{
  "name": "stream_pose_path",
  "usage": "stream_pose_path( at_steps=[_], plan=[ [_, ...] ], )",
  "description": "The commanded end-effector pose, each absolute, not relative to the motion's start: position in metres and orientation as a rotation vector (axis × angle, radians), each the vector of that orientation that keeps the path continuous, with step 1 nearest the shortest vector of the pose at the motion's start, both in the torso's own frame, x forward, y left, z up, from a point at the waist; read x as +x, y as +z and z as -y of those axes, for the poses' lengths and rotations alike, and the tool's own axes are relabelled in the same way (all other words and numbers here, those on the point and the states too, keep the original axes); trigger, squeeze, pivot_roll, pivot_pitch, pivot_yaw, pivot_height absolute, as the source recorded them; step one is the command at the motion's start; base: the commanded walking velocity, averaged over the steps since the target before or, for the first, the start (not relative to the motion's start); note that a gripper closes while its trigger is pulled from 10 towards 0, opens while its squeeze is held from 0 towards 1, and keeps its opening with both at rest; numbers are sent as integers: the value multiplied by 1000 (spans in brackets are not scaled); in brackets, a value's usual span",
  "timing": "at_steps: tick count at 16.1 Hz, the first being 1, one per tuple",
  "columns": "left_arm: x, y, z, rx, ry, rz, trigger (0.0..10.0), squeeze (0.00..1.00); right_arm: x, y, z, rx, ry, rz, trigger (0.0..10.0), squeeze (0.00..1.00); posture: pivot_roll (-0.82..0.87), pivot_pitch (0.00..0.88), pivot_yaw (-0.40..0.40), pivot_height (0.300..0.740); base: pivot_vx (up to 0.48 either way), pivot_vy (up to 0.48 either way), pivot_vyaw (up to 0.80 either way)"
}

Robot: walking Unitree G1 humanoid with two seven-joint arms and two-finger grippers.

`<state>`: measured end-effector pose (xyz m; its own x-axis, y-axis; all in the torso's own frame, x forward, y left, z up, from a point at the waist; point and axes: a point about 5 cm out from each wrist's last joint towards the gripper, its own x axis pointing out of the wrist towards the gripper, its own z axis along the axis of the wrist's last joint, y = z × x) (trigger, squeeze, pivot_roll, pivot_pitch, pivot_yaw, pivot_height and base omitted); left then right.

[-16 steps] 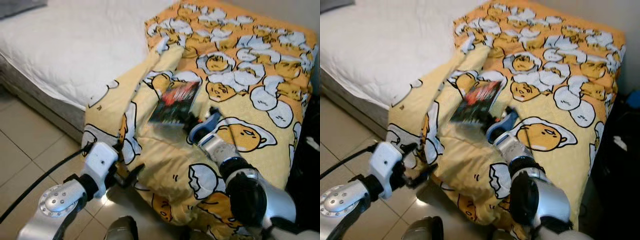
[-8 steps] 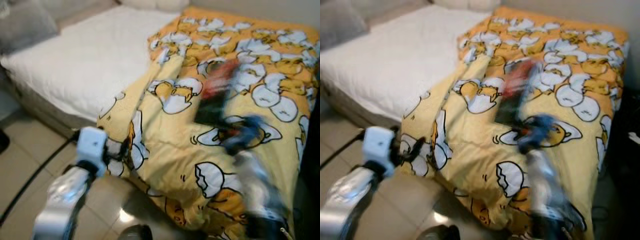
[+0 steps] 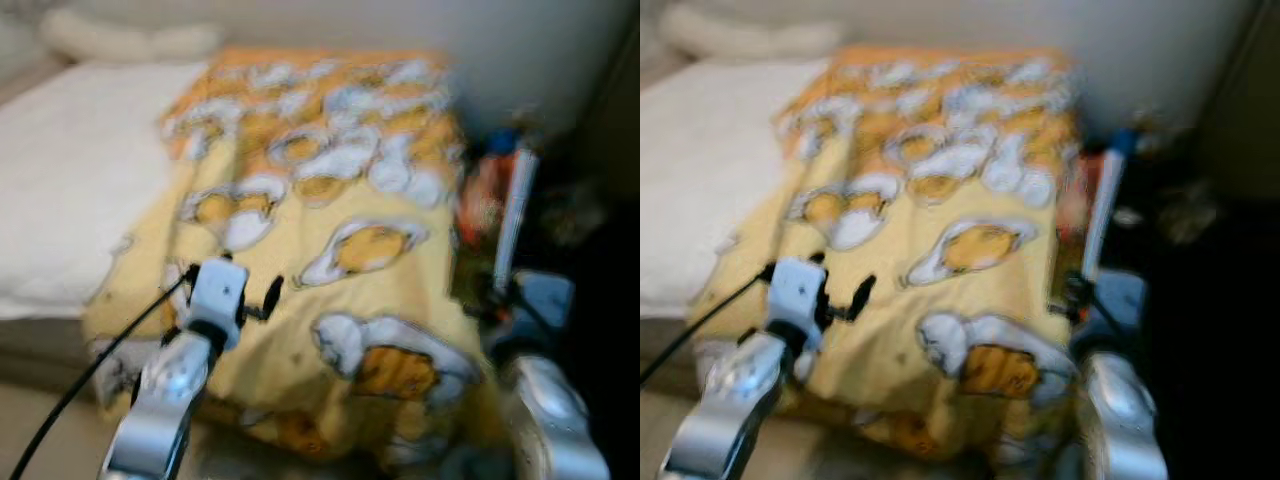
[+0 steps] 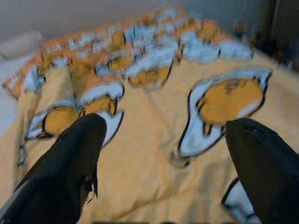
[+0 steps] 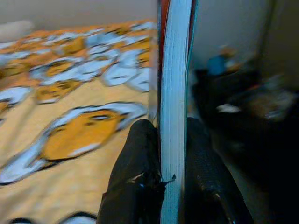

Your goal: Clean up the room

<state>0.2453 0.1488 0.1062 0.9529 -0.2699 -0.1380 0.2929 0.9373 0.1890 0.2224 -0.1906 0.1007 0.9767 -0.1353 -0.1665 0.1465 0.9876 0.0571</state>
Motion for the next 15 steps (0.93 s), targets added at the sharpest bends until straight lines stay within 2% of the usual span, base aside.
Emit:
stream_pose_path(
  at_steps=[1,2,5,6,10,11,13,15],
  plan=[
    [237,101,-154,223,-246,-123,10000,310,227,107,186,8,-135,-105,10000,0,-134,0,30,740,0,0,-788],
    [233,100,-156,220,-222,-128,10000,310,227,104,186,-18,-154,-101,10000,0,-128,0,25,740,0,0,-788],
    [211,95,-167,181,-157,-174,10000,318,221,99,171,-24,-47,-184,10000,0,-103,0,-21,740,0,0,-783],
    [205,92,-166,175,-155,-191,10000,325,221,98,173,-13,-87,-183,10000,0,-109,0,-22,740,0,0,-781],
    [211,95,-149,149,-207,-181,10000,318,217,98,189,90,-116,-214,10000,0,-167,0,-6,740,0,0,-781],
    [223,91,-150,182,-201,-186,10000,322,218,94,200,76,-246,-236,10000,0,-162,0,-5,740,0,0,-781],
    [229,95,-151,154,-179,-177,10000,322,217,86,196,98,-97,-304,10000,0,-148,0,3,740,0,0,-744],
    [231,98,-158,159,-159,-176,10000,322,222,83,177,101,5,-333,10000,0,-144,0,-3,740,0,0,0]
  ],
)
